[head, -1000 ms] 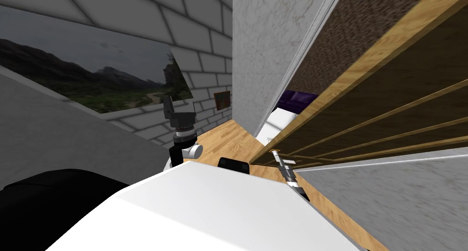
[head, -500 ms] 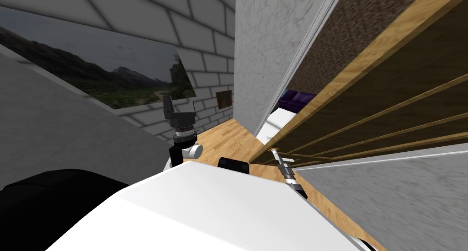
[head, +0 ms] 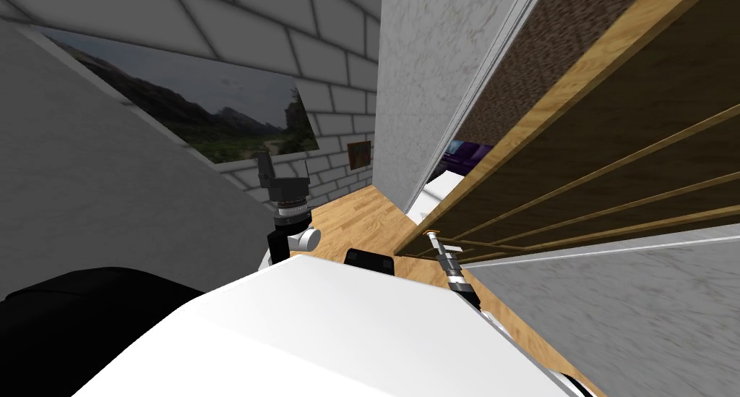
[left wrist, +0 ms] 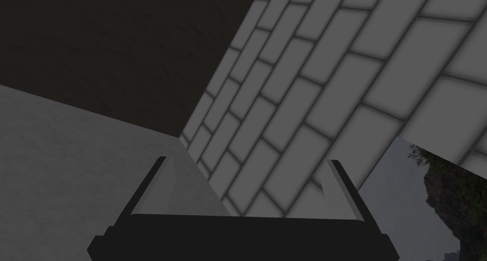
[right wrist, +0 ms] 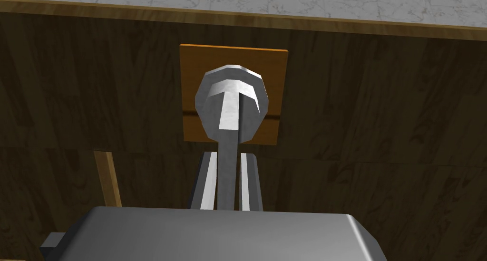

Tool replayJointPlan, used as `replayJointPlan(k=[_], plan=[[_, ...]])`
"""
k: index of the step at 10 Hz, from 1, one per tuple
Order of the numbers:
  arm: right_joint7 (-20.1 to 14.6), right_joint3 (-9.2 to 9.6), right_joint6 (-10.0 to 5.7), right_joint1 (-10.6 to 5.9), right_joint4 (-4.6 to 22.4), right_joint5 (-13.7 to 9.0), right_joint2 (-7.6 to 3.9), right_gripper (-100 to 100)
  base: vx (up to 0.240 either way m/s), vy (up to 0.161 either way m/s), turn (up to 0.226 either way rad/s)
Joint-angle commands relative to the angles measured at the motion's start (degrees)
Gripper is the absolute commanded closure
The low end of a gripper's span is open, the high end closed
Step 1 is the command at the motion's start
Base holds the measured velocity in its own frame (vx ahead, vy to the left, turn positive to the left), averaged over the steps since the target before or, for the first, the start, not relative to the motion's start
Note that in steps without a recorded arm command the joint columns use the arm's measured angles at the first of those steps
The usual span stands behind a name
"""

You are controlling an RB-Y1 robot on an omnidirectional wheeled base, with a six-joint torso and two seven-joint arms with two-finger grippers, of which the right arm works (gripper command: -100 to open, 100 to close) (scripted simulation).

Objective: Pull the door open

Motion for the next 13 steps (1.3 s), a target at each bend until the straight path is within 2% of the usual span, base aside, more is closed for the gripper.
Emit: replayJointPlan(k=[1, 5, 9, 10, 13], plan=[[0.69, 1.96, 0.89, -0.97, 0.28, -1.81, -0.01, 100, -0.211, -0.101, 0.118], [2.01, 6.30, 4.13, -2.33, -1.65, -6.15, -0.28, 100, -0.206, -0.090, 0.131], [3.01, 9.60, 6.60, -3.37, -3.12, -9.45, -0.48, 100, -0.193, -0.078, 0.086], [2.94, 9.25, 6.64, -3.02, -3.45, -8.93, -0.33, 100, -0.071, -0.040, 0.033], [2.43, 9.61, 3.68, -1.53, -1.85, -9.59, -1.06, 100, -0.187, -0.064, 0.250]])
